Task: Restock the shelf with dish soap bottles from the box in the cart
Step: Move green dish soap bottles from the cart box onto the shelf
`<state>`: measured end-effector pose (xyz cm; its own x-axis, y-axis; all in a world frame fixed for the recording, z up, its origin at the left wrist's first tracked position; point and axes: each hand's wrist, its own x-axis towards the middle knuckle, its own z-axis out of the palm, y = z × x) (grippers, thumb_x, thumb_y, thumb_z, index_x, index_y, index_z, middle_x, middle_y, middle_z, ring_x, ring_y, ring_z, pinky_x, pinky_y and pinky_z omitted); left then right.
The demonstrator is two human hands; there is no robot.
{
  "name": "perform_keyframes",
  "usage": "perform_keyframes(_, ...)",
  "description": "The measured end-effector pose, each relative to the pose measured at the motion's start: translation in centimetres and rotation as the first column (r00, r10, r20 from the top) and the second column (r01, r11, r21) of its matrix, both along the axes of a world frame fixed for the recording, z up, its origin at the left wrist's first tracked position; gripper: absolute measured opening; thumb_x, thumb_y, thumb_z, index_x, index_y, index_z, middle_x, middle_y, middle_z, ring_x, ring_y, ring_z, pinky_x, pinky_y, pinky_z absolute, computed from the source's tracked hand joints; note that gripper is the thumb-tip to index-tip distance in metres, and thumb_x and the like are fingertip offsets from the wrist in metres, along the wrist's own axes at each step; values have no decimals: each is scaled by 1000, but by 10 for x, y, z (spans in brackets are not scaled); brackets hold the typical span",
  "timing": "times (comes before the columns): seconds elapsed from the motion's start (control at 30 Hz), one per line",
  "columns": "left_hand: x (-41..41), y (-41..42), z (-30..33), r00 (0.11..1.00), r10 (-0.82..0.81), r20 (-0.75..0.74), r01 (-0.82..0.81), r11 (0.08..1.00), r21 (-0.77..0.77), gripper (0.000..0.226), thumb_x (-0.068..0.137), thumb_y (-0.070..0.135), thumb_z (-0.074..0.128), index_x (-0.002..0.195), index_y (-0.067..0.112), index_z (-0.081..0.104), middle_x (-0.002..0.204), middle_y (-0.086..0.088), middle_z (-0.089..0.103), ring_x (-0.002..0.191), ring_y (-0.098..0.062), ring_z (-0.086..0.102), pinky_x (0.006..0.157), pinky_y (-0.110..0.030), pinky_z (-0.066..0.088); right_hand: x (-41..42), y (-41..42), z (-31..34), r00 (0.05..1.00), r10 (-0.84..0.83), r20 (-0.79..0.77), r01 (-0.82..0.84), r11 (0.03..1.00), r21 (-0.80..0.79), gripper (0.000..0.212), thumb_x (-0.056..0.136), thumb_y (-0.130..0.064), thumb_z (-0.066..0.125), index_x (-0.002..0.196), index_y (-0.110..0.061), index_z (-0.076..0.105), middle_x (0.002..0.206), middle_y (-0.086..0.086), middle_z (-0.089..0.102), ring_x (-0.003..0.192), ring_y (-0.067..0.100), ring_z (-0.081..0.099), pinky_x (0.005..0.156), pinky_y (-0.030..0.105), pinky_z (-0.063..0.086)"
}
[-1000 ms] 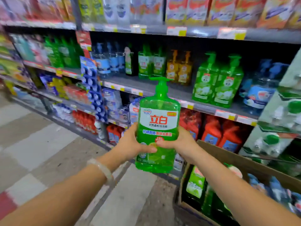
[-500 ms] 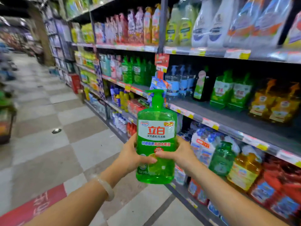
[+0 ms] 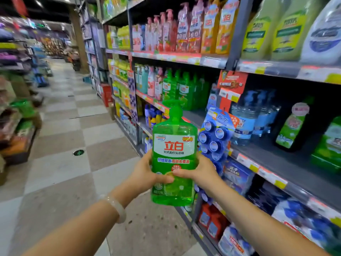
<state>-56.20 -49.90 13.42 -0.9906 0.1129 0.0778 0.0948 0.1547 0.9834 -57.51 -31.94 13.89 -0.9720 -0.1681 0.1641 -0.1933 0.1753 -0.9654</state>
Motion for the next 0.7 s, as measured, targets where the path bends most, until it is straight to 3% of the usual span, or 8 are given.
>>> perform_keyframes(0.17,-111,-43,-9,1000,-12,-9,12,999,-34,69,55,-3,84,104,36,55,94,17,67,76,18,61,54,-4,47,-104,-43,-7,998,-49,-36,50,999,16,52,58,-3,86,98,-26,62,103,4,73,93,16,69,84,33,55)
perform_keyframes(0.33,-226,-82,-7,995,-100,-7,99,992,-78,76,53,3,87,113,35,53,100,17,69,89,6,64,66,-10,52,-202,-79,-9,990,-135,-45,136,990,25,47,57,-9,88,91,-31,64,88,-13,74,85,3,70,75,20,55)
perform_keyframes(0.47,-317,-99,5,983,-177,-44,172,980,-98,74,54,1,87,107,39,52,89,26,69,78,18,61,56,-2,47,-278,-98,-3,968,-249,-45,247,968,-34,52,57,-4,87,99,-24,63,98,-2,73,92,16,70,81,33,56)
perform_keyframes(0.6,-399,-91,10,955,-287,-69,277,953,-125,77,55,-1,86,110,39,50,91,28,69,83,13,64,63,-7,50,-342,-97,2,930,-362,-69,361,932,-25,56,57,-1,86,97,-27,58,92,-8,71,80,-2,68,71,16,54)
perform_keyframes(0.7,-460,-77,12,937,-338,-89,327,937,-125,75,56,1,87,106,43,49,90,30,67,82,15,63,63,-6,50,-392,-87,4,902,-421,-96,420,907,-32,55,57,1,85,101,-21,59,98,0,72,85,6,69,76,23,56)
